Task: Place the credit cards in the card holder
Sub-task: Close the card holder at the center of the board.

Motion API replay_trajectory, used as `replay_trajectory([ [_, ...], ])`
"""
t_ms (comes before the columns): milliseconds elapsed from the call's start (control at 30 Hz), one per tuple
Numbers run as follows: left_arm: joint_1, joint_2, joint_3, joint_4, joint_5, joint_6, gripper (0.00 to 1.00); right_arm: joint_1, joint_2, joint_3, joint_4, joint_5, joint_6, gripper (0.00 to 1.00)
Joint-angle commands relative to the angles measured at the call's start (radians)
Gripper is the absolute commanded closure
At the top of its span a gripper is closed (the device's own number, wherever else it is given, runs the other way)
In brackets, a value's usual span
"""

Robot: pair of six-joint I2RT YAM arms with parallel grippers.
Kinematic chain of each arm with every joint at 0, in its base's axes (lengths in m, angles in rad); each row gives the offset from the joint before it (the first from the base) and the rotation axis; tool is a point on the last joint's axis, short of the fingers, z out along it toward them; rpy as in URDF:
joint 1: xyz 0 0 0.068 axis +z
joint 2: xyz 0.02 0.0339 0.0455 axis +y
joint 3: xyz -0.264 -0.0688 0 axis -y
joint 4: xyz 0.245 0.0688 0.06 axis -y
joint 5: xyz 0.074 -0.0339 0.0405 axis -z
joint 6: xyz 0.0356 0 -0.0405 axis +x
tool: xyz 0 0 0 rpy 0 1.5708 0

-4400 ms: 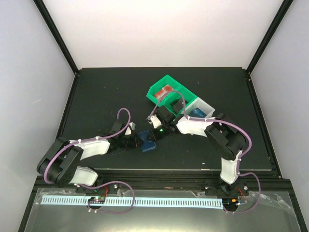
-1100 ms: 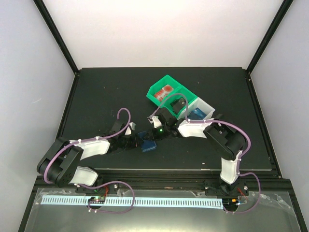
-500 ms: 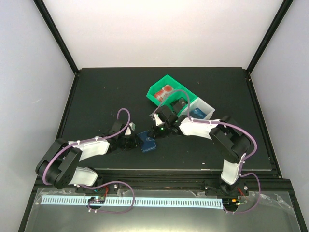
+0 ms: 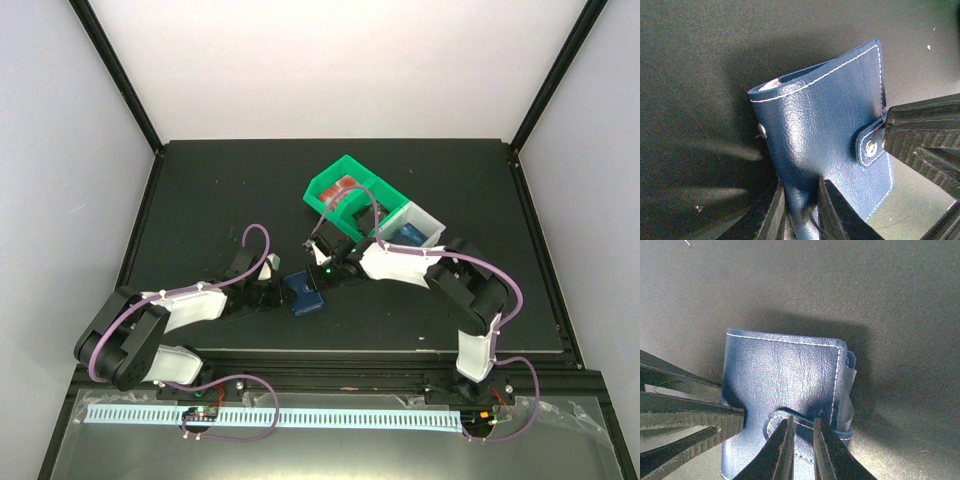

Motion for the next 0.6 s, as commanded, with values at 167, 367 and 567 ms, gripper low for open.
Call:
replay_trajectory([
  [167,-0.006,0.037,-0.009,-0.102,-0.046,0.019,0.81,0.031,0.026,0.01,-0.012,0.004,-0.028,0.81],
  [367,-0.006,0.039,-0.009,-0.098,-0.046,0.018,0.81,0.046,0.045,0.021,-0.04,0.031,-0.046,0.86],
  [567,-0.006,0.046,-0.011,-0.094,-0.045,0.02,0.82,0.065,0.082,0.05,-0.107,0.069,-0.078,0.92],
])
